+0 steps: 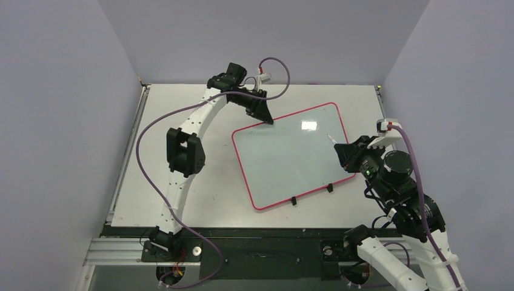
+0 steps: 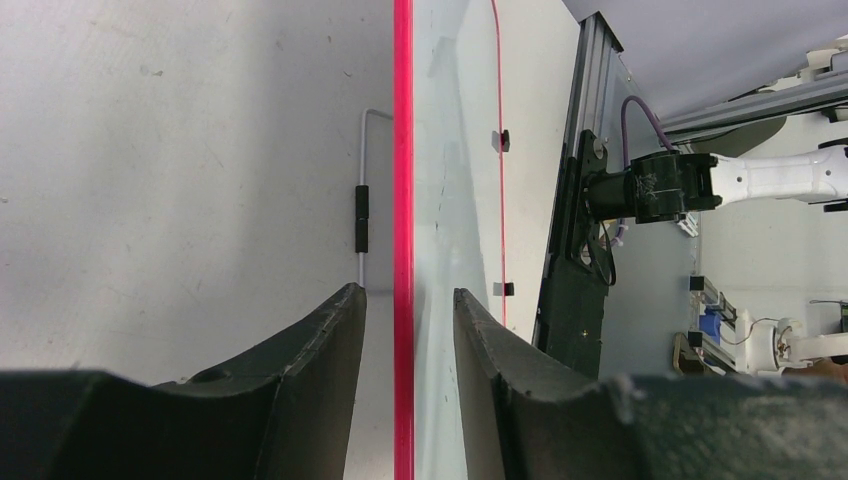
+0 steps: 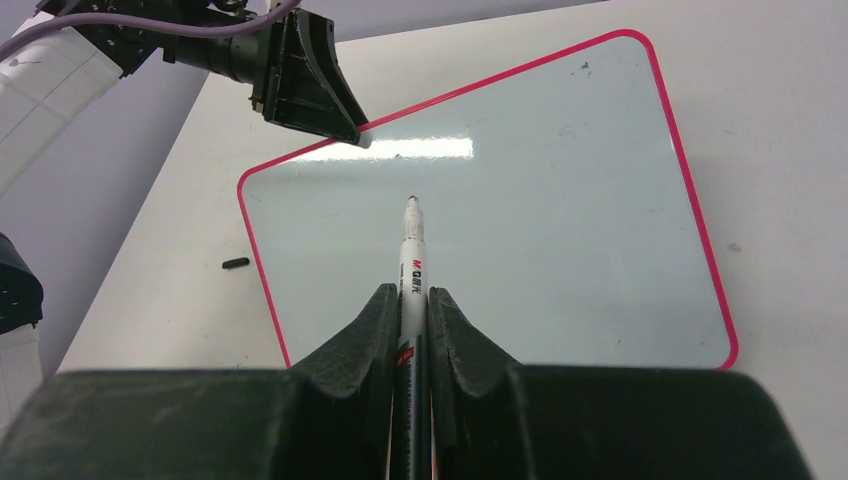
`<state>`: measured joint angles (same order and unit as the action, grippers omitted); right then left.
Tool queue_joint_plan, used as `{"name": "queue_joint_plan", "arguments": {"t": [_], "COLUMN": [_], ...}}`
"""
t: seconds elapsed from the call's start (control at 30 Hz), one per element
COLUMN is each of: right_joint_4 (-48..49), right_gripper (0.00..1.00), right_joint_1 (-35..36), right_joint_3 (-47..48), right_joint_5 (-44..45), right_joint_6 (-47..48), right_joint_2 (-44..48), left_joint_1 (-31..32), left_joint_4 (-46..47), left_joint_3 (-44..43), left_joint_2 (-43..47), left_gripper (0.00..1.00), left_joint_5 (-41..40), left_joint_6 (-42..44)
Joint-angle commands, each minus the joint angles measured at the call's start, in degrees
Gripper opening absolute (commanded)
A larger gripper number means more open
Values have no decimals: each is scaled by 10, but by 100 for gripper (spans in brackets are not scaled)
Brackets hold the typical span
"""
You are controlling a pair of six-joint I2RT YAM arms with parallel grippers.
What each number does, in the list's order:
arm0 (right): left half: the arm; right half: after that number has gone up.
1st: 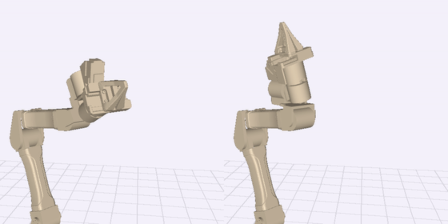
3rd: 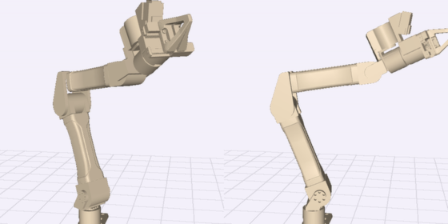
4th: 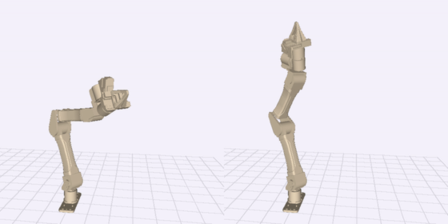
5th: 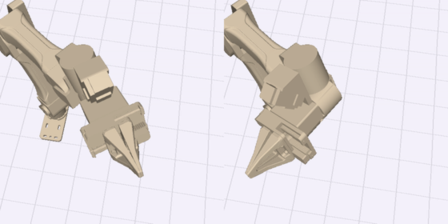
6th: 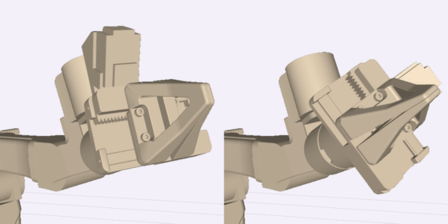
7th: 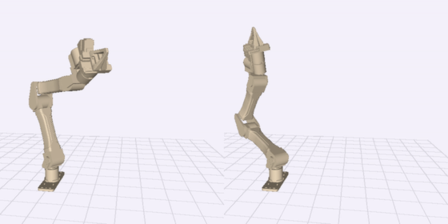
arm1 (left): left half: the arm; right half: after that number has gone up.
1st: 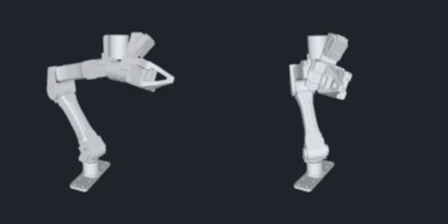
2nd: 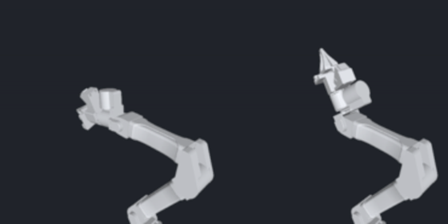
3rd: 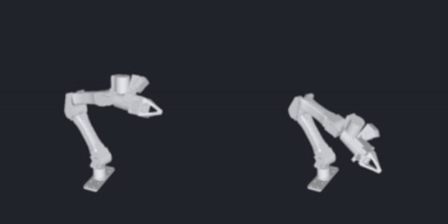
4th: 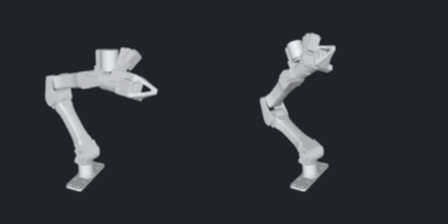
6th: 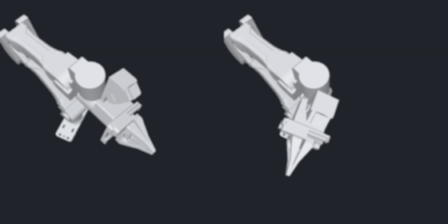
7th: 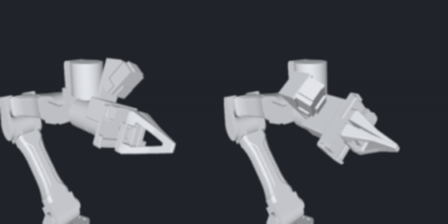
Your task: Write a sentence on the whiteboard
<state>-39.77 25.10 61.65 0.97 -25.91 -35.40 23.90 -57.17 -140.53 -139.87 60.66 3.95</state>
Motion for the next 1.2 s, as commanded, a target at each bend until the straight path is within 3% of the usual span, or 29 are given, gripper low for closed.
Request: {"name": "queue_joint_plan", "arguments": {"t": [0.0,0.47,0.63,0.77,0.83,1.17], "right_joint_4": [11,19,24,25,26,73], "right_gripper": [0,0,0,0,0,0], "right_joint_1": [-3,-3,-3,-3,-3,0], "right_joint_3": [-1,-6,-10,-9,-10,-52], "right_joint_5": [-5,-30,-37,-40,-43,-93], "right_joint_6": [9,11,10,11,11,7], "right_joint_2": [1,0,0,0,-2,-2], "left_joint_1": [4,17,23,28,30,43], "left_joint_4": [-18,-55,-66,-78,-81,-93], "left_joint_3": [-23,-23,-23,-23,-23,-13], "left_joint_2": [-3,-6,-1,4,6,39], "left_gripper": [33,27,14,11,1,0], "left_joint_5": [23,19,8,-2,-8,-58], "left_joint_6": [25,54,63,70,73,98]}}
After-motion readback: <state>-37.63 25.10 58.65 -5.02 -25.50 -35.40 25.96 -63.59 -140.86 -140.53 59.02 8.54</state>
